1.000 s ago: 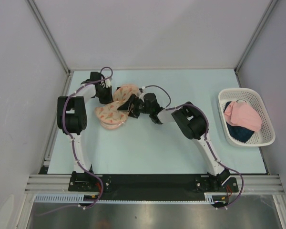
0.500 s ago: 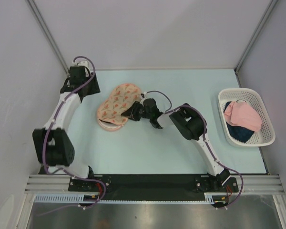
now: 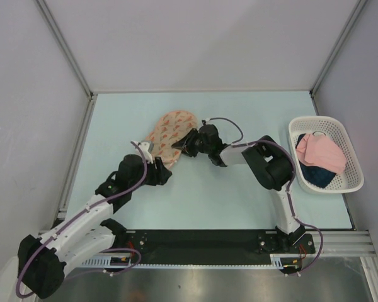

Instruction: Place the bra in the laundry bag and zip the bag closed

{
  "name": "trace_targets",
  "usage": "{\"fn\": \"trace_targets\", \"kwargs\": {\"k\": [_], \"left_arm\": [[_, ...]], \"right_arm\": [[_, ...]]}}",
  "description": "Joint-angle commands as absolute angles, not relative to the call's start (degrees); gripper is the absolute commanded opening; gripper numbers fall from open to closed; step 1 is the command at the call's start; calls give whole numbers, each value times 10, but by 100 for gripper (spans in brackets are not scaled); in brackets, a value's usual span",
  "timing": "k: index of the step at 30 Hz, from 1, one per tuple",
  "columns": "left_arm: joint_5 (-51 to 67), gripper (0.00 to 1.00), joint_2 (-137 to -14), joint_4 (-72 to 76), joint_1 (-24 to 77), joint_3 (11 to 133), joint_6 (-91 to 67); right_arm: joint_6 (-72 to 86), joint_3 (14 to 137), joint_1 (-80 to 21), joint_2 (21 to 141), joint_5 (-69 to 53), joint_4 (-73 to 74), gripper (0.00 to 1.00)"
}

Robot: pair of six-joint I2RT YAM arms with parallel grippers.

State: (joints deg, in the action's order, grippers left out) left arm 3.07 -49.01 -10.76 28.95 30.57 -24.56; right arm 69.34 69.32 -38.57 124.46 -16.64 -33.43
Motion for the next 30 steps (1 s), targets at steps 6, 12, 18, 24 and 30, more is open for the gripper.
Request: {"fn": "trace_targets", "kwargs": {"k": [6, 12, 18, 24, 30], "left_arm": [[-48, 58, -576, 92, 382, 257, -333], [-77, 41, -689, 115, 405, 295, -294], [-125, 40, -731, 131, 408, 320, -314], [-176, 48, -764, 144, 416, 332, -330], [-229, 47, -777, 163, 417, 338, -349]], "right_arm": [[778, 719, -382, 1183, -119, -189, 33], [794, 729, -388, 1181, -121, -179, 33], [838, 715, -395, 1164, -104, -177, 33], [889, 709, -412, 1158, -83, -185, 33], [917, 706, -421, 1157, -68, -185, 31]]}}
